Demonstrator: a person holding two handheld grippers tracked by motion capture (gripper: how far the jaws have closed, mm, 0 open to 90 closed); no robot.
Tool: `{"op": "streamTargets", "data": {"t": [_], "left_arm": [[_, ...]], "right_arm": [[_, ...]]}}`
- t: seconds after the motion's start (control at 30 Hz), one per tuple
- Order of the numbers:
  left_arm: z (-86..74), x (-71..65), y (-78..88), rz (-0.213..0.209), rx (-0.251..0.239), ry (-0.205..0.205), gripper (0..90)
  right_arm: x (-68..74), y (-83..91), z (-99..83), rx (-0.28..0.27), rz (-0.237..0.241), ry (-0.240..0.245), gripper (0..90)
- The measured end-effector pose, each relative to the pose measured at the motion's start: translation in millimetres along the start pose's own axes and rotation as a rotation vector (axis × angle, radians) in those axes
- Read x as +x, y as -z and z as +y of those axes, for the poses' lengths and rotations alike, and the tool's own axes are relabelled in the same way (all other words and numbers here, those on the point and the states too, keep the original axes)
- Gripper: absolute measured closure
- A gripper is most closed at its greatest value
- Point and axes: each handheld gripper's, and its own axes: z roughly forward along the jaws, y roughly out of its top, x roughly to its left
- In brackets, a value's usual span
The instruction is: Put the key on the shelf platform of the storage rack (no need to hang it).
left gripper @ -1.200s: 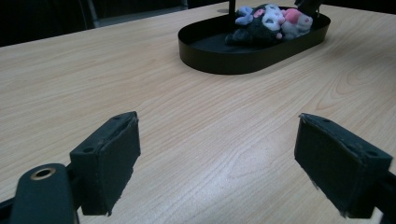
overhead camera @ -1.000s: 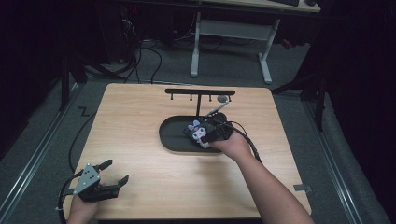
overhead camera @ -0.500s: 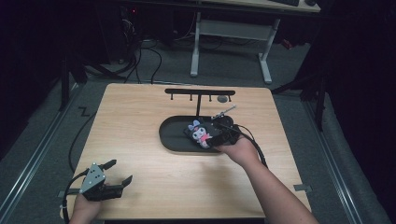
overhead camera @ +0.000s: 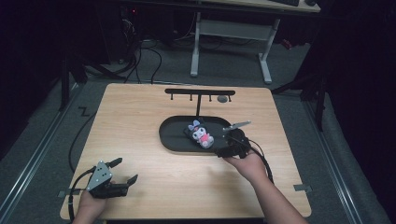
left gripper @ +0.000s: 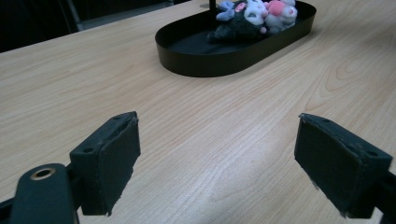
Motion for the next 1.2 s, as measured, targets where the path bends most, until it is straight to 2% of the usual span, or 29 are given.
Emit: {"op": "streamTargets", "data": {"t": [0.03,0.07,0.1,0.13,0.17,0.2,0.27,0.33,0.37,0.4,0.43,0.5,0.57,0.6,0.63,0.67,0.7,0.73,0.8,0.83,0.87,0.93,1.0,1.13,1.2], "left_arm": [[0.4,-0.6,-1.0,-0.002,0.008,-0.008,14.9],[0.4,-0.6,-1.0,-0.002,0.008,-0.008,14.9],[1.0,-1.2,-1.9,0.0,0.004,-0.004,14.9],[1.0,-1.2,-1.9,0.0,0.004,-0.004,14.9],[1.9,-1.9,-3.0,-0.003,0.004,-0.006,14.9],[1.9,-1.9,-3.0,-0.003,0.004,-0.006,14.9],[3.7,-2.8,-6.2,-0.013,0.005,-0.005,15.0],[4.7,-3.6,-7.5,-0.019,0.005,-0.007,15.0],[5.3,-4.8,-8.8,-0.02,0.003,-0.008,14.9],[5.9,-5.5,-9.4,-0.018,0.005,-0.013,14.9],[6.6,-6.4,-10.2,-0.02,0.01,-0.018,14.9],[7.6,-8.1,-11.9,-0.022,0.008,-0.022,15.0],[8.0,-8.8,-13.6,-0.023,0.01,-0.024,14.9],[8.2,-8.9,-14.3,-0.024,0.012,-0.024,14.9],[8.4,-9.1,-14.9,-0.021,0.013,-0.023,15.0],[8.6,-9.2,-15.3,-0.021,0.014,-0.022,15.0],[8.7,-9.7,-16.0,-0.022,0.012,-0.017,15.0],[8.7,-9.7,-16.0,-0.022,0.012,-0.017,15.0],[8.8,-11.0,-16.7,-0.029,0.007,0.001,15.0],[8.8,-11.0,-16.7,-0.029,0.007,0.001,15.0],[8.6,-11.7,-17.2,-0.036,0.0,0.014,15.0],[8.4,-12.7,-18.0,-0.041,-0.006,0.024,15.0],[8.6,-14.1,-19.7,-0.049,-0.008,0.022,15.0],[9.5,-16.8,-22.3,-0.051,0.002,-0.006,15.1],[9.7,-16.8,-22.2,-0.051,-0.001,-0.008,15.1]], "right_arm": [[-2.5,3.3,-11.5,-0.029,0.013,-0.022,28.6],[-2.5,3.3,-11.5,-0.029,0.013,-0.022,28.6],[-4.9,6.6,-20.1,-0.048,0.016,-0.032,28.6],[-4.9,6.6,-20.1,-0.048,0.016,-0.032,28.6],[-8.2,10.8,-29.6,-0.086,0.014,-0.029,28.6],[-8.2,10.8,-29.6,-0.086,0.014,-0.029,28.6],[-11.9,17.0,-43.8,-0.133,0.01,-0.028,28.5],[-12.9,18.6,-49.0,-0.149,0.011,-0.028,28.5],[-14.6,20.5,-61.7,-0.189,0.002,-0.02,28.3],[-14.6,20.5,-61.7,-0.189,0.002,-0.02,28.3],[-15.6,21.1,-71.6,-0.219,-0.005,-0.009,27.6],[-15.8,21.7,-76.9,-0.234,-0.012,-0.003,27.4],[-16.2,24.5,-92.2,-0.278,-0.028,0.007,25.8],[-16.2,24.5,-92.2,-0.278,-0.028,0.007,25.8],[-15.4,26.1,-102.6,-0.304,-0.032,0.0,24.5],[-15.4,26.1,-102.6,-0.304,-0.032,0.0,24.5],[-13.0,28.4,-113.4,-0.33,-0.039,0.009,23.3],[-13.0,28.4,-113.4,-0.33,-0.039,0.009,23.3],[-7.7,34.7,-131.1,-0.389,-0.069,0.019,21.1],[-7.7,34.7,-131.1,-0.389,-0.069,0.019,21.1],[-7.4,36.8,-137.1,-0.412,-0.076,0.027,21.1],[-9.5,40.9,-144.6,-0.416,-0.055,0.028,20.7],[-12.8,43.3,-149.8,-0.434,-0.068,0.025,20.6],[-22.7,41.7,-152.3,-0.478,-0.067,-0.053,20.6],[-23.1,41.4,-151.9,-0.483,-0.071,-0.054,20.6]]}}
